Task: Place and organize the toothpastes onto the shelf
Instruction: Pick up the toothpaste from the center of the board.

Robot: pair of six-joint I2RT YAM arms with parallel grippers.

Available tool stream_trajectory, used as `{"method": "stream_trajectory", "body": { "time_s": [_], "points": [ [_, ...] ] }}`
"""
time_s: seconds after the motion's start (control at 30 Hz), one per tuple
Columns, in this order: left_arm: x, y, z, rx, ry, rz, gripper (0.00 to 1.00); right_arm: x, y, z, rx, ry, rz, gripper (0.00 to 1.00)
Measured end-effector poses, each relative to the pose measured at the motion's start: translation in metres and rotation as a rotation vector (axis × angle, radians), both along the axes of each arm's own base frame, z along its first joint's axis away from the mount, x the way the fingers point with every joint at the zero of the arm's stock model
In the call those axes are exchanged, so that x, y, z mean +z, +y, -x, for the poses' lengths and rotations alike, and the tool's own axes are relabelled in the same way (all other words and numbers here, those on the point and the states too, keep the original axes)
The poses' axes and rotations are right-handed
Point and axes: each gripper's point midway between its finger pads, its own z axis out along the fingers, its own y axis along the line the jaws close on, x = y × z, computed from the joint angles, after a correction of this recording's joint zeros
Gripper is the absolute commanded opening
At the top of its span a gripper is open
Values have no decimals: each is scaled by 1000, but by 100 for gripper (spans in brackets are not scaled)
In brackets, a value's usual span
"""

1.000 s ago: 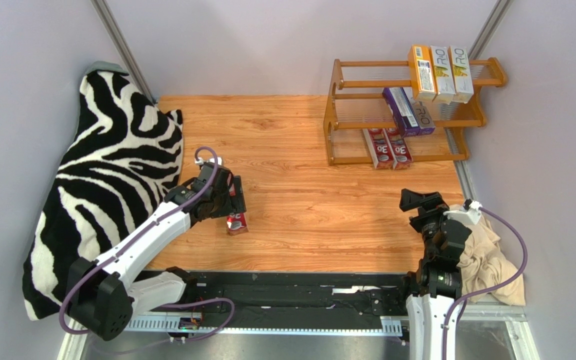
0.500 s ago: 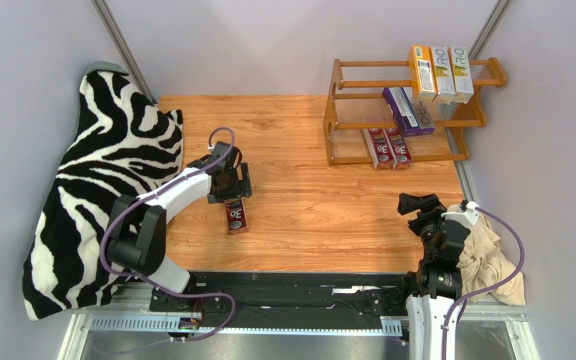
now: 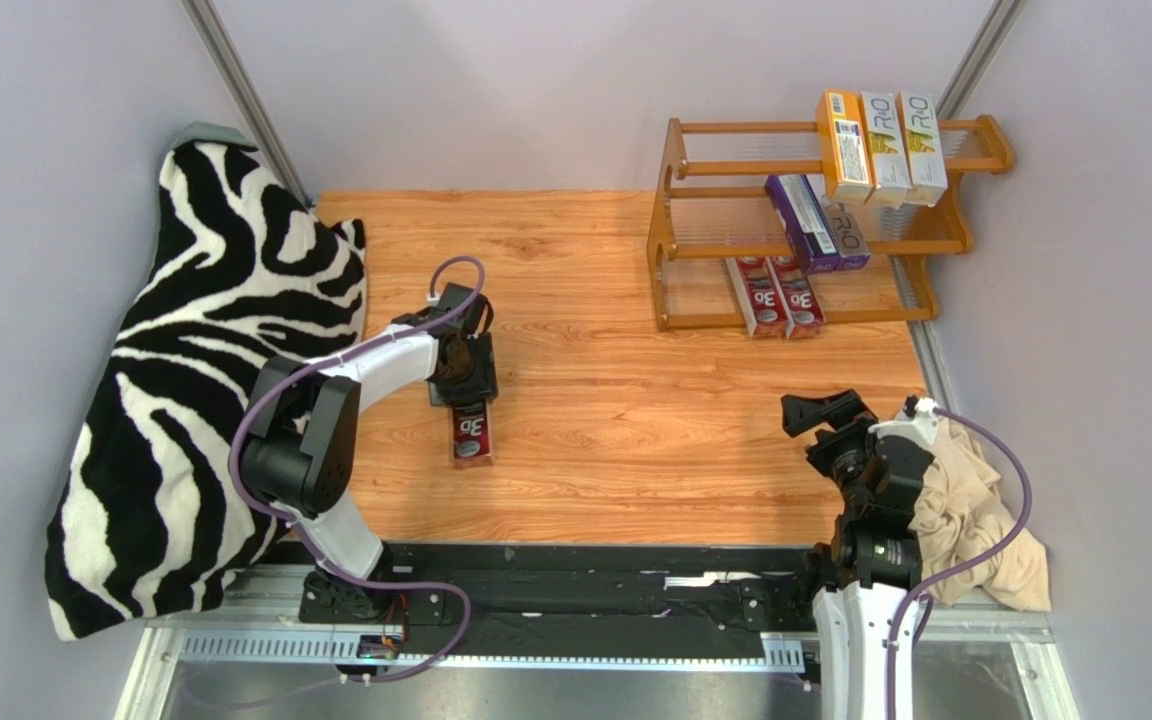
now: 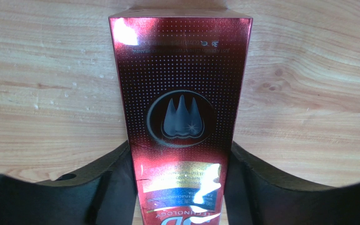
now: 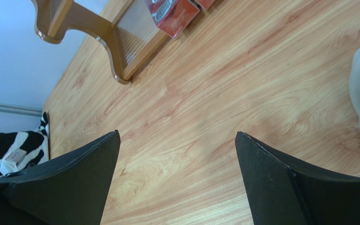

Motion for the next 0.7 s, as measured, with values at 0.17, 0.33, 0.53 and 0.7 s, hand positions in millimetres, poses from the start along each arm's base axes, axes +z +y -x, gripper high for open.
{"method": "stream_trajectory", "body": {
  "time_s": [0.17, 0.33, 0.53, 0.7],
  "points": [
    [1, -5, -2, -16, -10, 24, 49, -14, 19, -1, 84, 56, -25, 98],
    [3, -11, 5, -32, -16, 72, 48, -30, 57, 1, 231, 144, -30, 98],
    [16, -24, 24, -60, -24, 171, 47, -17, 124, 5, 435, 110, 13, 99],
    [53, -49, 28, -81, -114, 281, 47, -9, 186, 16, 583, 50, 29, 100]
  ]
}}
